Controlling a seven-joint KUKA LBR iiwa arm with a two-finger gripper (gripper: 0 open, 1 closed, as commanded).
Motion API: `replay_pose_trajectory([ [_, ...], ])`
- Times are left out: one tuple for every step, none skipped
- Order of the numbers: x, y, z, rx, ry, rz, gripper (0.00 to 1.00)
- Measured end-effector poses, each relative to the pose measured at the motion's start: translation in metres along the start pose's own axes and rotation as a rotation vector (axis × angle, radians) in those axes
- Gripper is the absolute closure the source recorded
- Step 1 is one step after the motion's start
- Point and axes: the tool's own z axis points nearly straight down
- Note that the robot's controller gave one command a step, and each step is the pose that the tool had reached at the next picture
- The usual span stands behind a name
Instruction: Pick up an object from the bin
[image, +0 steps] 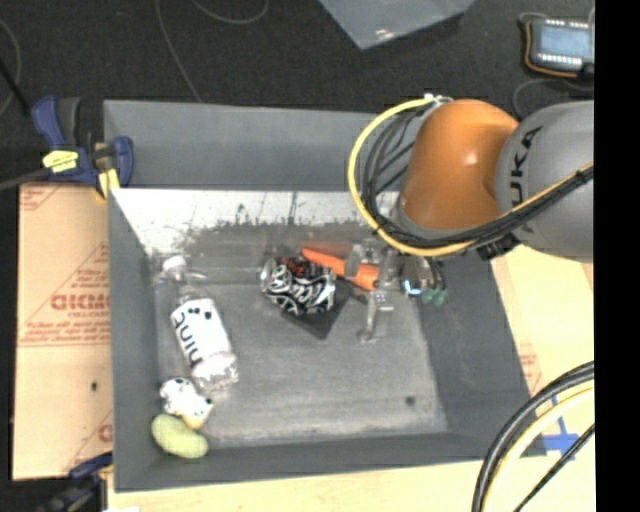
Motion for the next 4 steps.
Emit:
replay_pose_trajectory([
  [-0.002,0.0,-0.005,0.0,-0.008,0.0,0.0],
  [-0.013,0.002,0.034,0.001,-0.011,-0.098,0.0],
  [-0.028,0.014,0.099,-0.002,-0.044,-0.081,0.0],
  [-0.025,0.013,0.085,-0.001,-0.035,-0.075,0.0],
])
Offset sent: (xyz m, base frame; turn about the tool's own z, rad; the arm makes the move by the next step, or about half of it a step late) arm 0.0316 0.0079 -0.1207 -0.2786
